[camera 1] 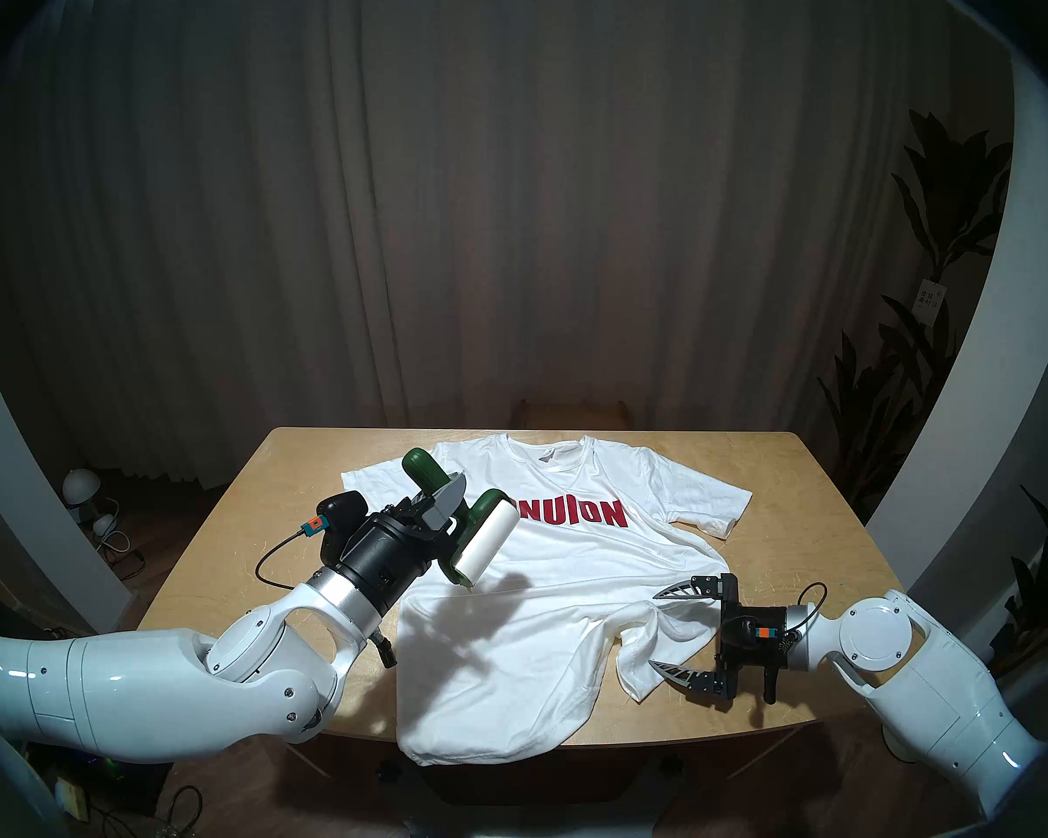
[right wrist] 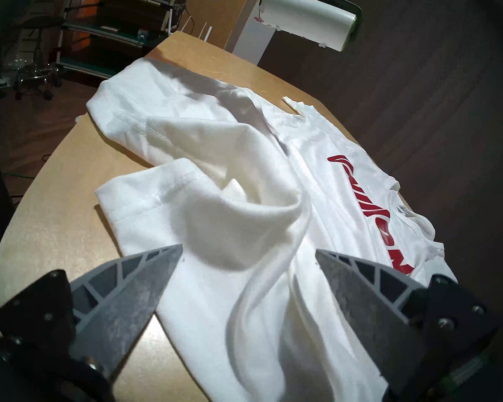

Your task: Use the fur roller to clean a top

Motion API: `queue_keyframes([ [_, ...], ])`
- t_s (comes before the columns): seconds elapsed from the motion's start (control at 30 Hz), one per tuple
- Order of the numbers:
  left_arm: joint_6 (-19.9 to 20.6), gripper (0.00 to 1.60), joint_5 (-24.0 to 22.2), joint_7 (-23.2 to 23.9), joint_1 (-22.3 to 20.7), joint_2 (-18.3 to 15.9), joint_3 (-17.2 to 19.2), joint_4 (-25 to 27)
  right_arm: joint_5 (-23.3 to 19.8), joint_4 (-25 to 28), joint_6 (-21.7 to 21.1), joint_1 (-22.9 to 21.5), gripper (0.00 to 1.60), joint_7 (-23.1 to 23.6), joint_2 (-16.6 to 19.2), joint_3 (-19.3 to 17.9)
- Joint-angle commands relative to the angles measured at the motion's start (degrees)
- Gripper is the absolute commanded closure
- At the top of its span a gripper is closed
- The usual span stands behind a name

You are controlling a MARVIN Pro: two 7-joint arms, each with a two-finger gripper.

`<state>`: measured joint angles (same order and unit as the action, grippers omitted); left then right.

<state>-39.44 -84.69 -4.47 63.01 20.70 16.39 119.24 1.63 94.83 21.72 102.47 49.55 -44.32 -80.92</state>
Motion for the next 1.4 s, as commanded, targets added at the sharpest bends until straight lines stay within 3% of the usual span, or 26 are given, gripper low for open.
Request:
queue_keyframes([
  [0.0,-0.95,1.60,-0.41,1.32,-0.72,0.07,0.94,-0.19,-0.59,2.02,-0.41,1.08,0.00,3.35,5.09,-1.98],
  [0.33,-1.83,1.60,-2.00,2.01,-0.38,0.55,0.70,-0.74,-0.74,1.90,-2.03,-0.40,0.00,7.74,7.57,-3.21],
  [0.6,-2.35,1.60,-2.72,2.02,-0.26,0.72,0.53,-0.83,-0.67,0.87,-1.70,2.08,0.00,10.13,11.54,-6.32],
  [1.0,-2.48,1.60,-3.46,2.43,-0.37,0.93,0.61,-1.28,0.37,-0.71,-1.23,5.18,0.00,11.05,14.70,-10.53],
  [1.37,-2.23,1.60,-4.16,3.50,-0.55,0.96,0.71,-1.79,1.77,0.80,-2.04,7.47,0.00,9.88,13.98,-12.69],
])
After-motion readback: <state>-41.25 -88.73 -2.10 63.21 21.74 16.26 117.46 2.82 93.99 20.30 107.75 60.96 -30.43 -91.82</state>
